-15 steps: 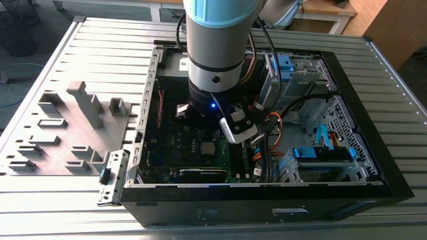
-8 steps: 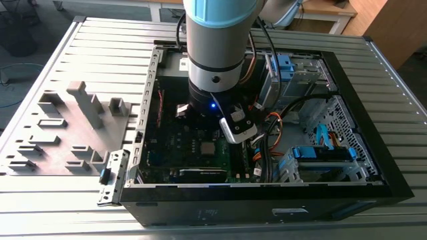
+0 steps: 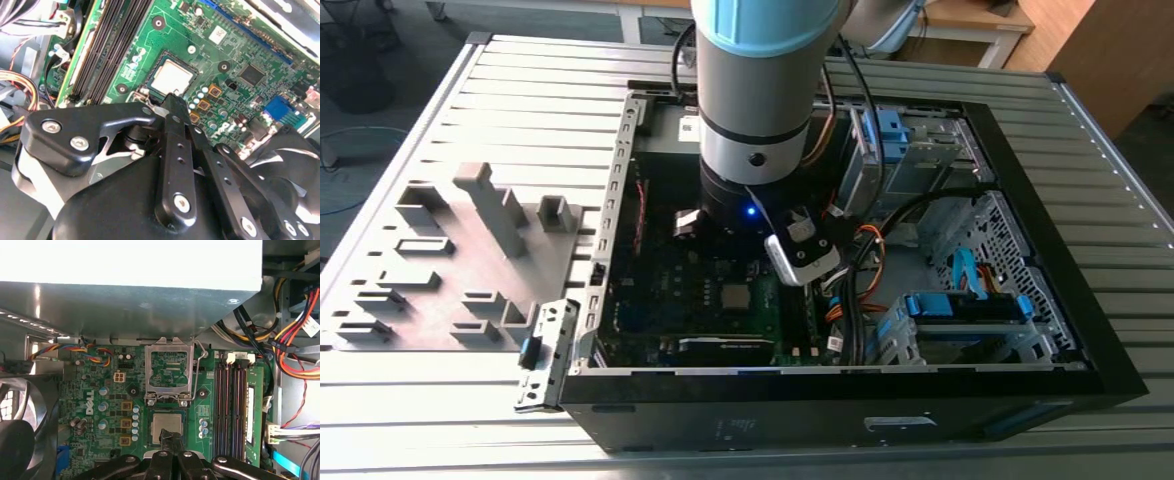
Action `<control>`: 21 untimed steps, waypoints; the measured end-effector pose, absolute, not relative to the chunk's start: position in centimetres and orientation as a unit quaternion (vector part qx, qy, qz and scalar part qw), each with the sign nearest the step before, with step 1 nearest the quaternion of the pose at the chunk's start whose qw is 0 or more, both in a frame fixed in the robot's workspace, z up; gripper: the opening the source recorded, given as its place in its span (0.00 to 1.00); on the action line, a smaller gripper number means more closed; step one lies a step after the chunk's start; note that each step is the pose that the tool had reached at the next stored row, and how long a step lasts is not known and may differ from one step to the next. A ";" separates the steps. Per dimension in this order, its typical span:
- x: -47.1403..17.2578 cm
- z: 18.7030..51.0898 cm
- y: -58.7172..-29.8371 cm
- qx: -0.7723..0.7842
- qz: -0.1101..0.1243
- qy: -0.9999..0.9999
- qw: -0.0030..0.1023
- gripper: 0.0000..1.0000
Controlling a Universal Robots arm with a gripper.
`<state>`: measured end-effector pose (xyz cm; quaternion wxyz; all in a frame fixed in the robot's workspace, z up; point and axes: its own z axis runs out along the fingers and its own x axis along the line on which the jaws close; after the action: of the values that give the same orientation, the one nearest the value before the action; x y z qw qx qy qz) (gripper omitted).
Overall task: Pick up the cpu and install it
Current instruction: 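Close the cpu cover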
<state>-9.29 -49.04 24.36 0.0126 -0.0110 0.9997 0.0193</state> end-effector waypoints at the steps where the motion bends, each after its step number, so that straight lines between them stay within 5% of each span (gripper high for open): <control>1: -9.2 24.3 -49.0 -0.015 0.019 1.000 0.013 0.11; 21: -7.5 24.2 -48.8 -0.051 0.020 0.998 0.012 0.11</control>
<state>-7.47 -48.83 24.20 0.0119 -0.0508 0.9984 0.0200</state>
